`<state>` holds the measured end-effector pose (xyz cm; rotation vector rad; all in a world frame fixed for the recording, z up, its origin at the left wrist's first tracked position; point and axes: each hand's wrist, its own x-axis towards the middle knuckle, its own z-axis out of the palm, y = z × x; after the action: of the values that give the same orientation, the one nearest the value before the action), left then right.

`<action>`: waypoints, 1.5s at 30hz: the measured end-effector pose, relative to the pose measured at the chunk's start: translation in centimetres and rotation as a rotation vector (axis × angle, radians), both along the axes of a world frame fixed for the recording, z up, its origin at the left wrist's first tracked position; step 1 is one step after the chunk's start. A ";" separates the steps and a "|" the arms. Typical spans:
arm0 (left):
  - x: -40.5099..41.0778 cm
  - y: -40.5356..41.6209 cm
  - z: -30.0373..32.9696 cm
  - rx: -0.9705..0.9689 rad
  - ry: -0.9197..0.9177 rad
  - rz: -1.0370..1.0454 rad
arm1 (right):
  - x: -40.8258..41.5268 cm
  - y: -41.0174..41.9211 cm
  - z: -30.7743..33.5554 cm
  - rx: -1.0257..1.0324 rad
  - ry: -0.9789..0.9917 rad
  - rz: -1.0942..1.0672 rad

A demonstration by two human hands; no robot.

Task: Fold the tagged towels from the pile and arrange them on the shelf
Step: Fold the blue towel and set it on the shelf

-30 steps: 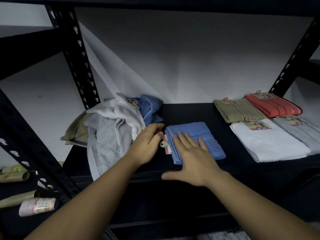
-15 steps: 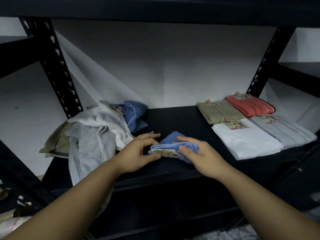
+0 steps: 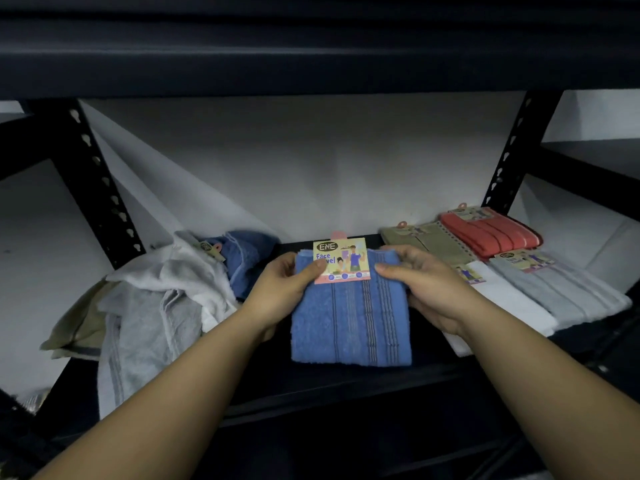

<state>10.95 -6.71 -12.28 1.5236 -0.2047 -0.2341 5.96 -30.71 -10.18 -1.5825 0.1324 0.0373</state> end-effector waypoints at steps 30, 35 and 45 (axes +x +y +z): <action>6.7 -10.3 -5.0 1.398 -0.540 -0.266 | 9.2 -10.1 -6.1 -1.344 0.087 0.052; 10.4 -11.9 -4.9 1.403 -0.534 -0.248 | 9.1 -10.5 -6.3 -1.345 0.071 0.059; 13.1 -13.7 -5.0 1.416 -0.565 -0.221 | 9.1 -10.5 -6.0 -1.358 0.059 0.095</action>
<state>24.01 -20.36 -17.32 2.9682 -0.7645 -0.0939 15.10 -41.24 -16.22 -2.9454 0.1314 0.0765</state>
